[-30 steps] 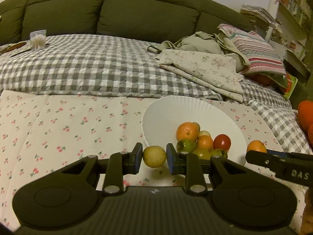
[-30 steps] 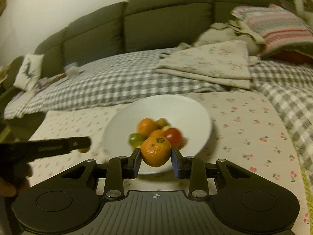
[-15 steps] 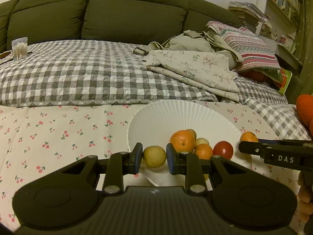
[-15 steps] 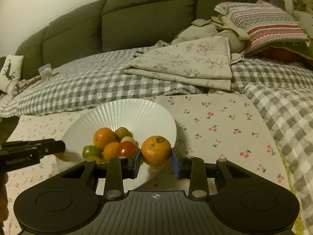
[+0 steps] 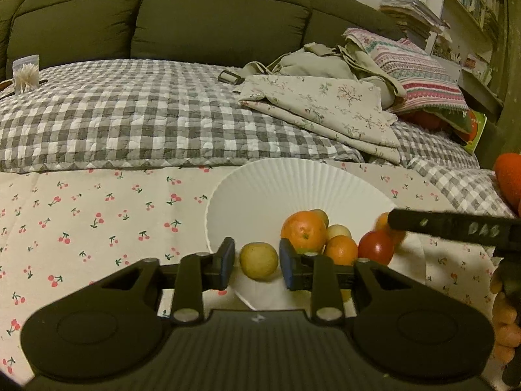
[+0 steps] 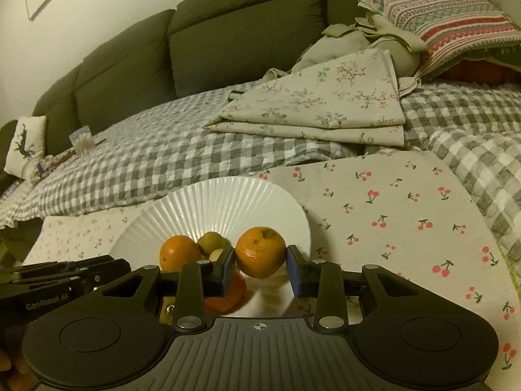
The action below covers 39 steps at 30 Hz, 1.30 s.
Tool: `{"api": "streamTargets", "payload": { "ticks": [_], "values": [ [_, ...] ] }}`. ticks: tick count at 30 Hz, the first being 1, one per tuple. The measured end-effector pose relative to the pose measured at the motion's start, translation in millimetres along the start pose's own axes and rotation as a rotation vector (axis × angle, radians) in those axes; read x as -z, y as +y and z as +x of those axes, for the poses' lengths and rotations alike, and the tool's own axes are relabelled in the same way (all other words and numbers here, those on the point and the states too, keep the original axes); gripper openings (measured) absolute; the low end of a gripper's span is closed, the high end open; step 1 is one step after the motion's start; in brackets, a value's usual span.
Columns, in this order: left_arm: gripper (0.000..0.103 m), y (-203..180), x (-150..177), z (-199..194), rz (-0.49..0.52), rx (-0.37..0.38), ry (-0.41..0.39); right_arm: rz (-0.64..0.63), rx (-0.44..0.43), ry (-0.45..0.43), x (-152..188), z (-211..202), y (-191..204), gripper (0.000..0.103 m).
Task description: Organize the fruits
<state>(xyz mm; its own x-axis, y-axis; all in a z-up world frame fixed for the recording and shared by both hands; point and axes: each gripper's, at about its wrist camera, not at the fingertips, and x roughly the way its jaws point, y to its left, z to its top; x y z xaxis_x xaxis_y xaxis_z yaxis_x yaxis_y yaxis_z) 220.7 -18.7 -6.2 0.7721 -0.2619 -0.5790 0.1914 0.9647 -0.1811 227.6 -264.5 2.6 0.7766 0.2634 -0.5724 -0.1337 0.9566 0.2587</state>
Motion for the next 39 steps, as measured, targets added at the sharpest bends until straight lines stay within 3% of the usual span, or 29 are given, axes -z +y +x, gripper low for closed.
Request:
{"api": "streamTargets", "payload": {
  "ticks": [2,6,13,15,19,22,25,30,39],
  "values": [
    [0.038,0.8,-1.1,-4.1,-0.008,-0.002,-0.006,0.036,-0.011,-0.023,-2.0,-5.2,-2.6,0.054],
    [0.047,3.2,-3.5,-16.4,-0.035,0.0,-0.025,0.077,-0.023,-0.055,-7.5,-15.4,-5.3,0.055],
    [0.049,4.1,0.3,-37.0,-0.058,-0.043,0.004,0.069,-0.017,-0.04,-4.4,-26.3,4.9,0.055],
    [0.057,0.1,2.7,-45.1,-0.043,-0.071,0.019,0.059,-0.029,-0.039,-2.1,-32.8,12.4,0.055],
    [0.064,-8.5,9.5,-70.1,-0.023,-0.097,0.025,0.034,-0.057,-0.047,1.5,-52.1,28.6,0.061],
    [0.066,-15.0,14.3,-87.4,-0.018,-0.122,0.044,0.048,-0.078,-0.036,8.4,-69.8,37.5,0.062],
    [0.073,-22.4,21.9,-105.2,-0.002,-0.173,0.062,0.036,-0.094,-0.021,17.0,-89.7,48.1,0.064],
    [0.086,-33.9,36.6,-137.8,0.01,-0.194,0.057,0.005,-0.102,-0.021,29.7,-123.6,66.0,0.068],
    [0.093,-46.4,62.2,-175.0,0.011,-0.22,0.052,-0.041,-0.079,-0.042,61.2,-171.2,87.5,0.074]
  ]
}}
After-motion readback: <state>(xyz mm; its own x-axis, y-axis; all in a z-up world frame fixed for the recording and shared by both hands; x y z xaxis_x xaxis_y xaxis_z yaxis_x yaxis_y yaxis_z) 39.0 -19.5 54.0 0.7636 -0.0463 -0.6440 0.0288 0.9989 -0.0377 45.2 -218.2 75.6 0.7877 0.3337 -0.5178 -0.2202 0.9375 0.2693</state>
